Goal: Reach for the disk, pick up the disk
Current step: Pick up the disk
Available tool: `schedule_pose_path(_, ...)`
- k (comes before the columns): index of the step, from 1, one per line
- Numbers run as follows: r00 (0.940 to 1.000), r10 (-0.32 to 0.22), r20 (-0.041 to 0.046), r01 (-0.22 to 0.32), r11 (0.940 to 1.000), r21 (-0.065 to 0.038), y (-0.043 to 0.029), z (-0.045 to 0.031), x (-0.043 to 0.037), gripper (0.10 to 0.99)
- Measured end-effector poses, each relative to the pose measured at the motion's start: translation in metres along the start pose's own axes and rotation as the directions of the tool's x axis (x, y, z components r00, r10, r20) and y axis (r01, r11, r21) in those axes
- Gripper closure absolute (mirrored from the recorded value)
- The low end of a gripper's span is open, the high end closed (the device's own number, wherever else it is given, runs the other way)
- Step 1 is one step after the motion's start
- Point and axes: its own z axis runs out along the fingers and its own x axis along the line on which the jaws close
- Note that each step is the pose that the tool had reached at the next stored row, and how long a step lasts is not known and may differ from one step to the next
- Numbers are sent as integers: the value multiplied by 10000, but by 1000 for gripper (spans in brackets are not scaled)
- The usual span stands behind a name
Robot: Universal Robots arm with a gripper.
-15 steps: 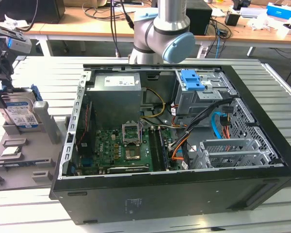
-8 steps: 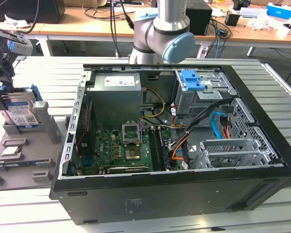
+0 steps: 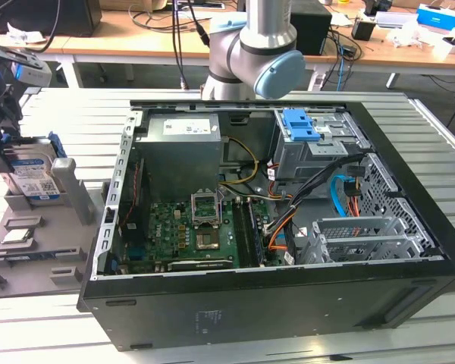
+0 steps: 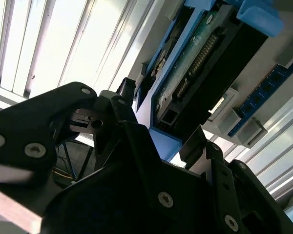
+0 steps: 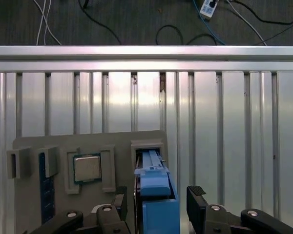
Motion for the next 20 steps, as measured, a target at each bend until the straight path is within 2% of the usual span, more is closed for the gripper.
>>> schedule_pose_path(3, 9997, -235, -8, 235, 9997, 2, 1, -1, -2, 486)
schedule_pose_path(8, 9997, -251, -8, 251, 9997, 8, 5, -42, -3, 486)
schedule_pose_path(17, 9997, -251, -9, 251, 9997, 7, 5, -45, -3, 498)
schedule_pose_path(18, 9997, -250, -9, 250, 9997, 6, 5, -46, -3, 627)
schedule_pose_path(19, 9997, -251, -12, 251, 9997, 7, 5, -46, -2, 690)
schedule_pose_path(20, 9997, -251, -8, 251, 9997, 5, 5, -47, -3, 690)
